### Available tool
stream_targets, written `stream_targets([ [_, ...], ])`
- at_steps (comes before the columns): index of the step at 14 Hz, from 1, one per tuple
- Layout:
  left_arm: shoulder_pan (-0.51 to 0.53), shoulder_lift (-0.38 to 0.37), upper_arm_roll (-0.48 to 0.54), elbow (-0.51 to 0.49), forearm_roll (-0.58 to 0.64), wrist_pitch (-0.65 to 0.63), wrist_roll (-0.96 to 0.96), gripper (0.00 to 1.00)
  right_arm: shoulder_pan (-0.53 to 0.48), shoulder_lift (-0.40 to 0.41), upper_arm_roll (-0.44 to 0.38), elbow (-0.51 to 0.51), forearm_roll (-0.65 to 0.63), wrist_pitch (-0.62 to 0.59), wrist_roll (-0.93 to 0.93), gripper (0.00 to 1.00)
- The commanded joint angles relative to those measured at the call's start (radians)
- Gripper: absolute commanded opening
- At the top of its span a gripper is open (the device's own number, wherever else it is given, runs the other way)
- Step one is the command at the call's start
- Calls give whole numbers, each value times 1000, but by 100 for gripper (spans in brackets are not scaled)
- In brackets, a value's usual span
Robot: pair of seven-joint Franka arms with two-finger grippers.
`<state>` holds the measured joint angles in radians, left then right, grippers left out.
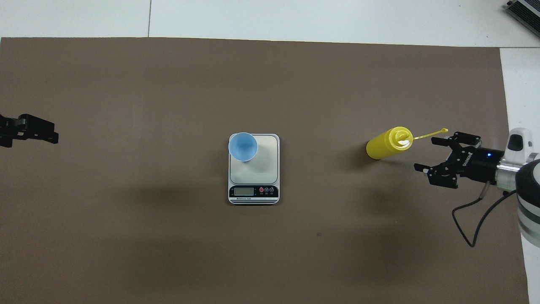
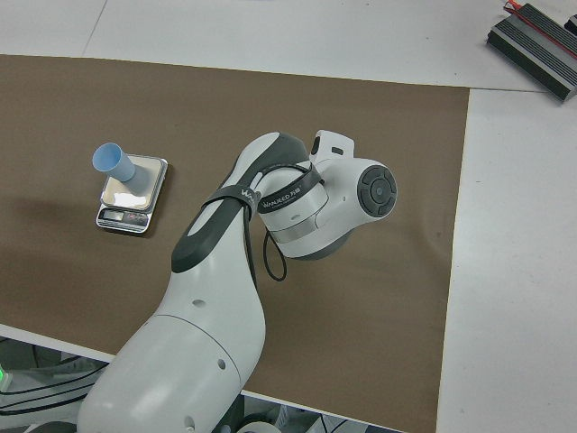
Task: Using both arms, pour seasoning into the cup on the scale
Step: 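Reach the right gripper to the yellow bottle and grasp it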
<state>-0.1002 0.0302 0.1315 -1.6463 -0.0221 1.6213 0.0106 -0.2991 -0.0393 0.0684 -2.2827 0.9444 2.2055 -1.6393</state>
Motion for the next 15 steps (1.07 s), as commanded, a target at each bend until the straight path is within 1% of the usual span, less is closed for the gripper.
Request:
stream_targets([
  [1,-1,-19,-6,-38,2,15,9,100,-9,47,4,-3,109,11,-146,100],
  [3,-1,-19,-7,-41,2,19,0,100,-9,76,4,-1,134,10,-188,100],
  [5,-3,-24,-6,-41,2,22,2,100,4,94,4,-1,206,14,-233,100],
  [7,-1,-24,-4,-40,2,23,2,100,9,131,5,0,269,19,-299,100],
  [10,0,-26,5,-40,1,23,2,100,11,170,7,3,322,16,-375,100],
  [11,0,-26,5,-40,2,25,2,100,12,188,8,3,361,14,-417,100],
  [13,0,-26,5,-40,2,23,2,100,11,225,8,3,410,0,-491,100],
  [14,0,-26,5,-40,1,25,2,100,9,255,10,9,440,-18,-522,100],
  [15,0,-26,5,-40,1,23,2,100,11,277,10,11,494,-42,-546,100],
])
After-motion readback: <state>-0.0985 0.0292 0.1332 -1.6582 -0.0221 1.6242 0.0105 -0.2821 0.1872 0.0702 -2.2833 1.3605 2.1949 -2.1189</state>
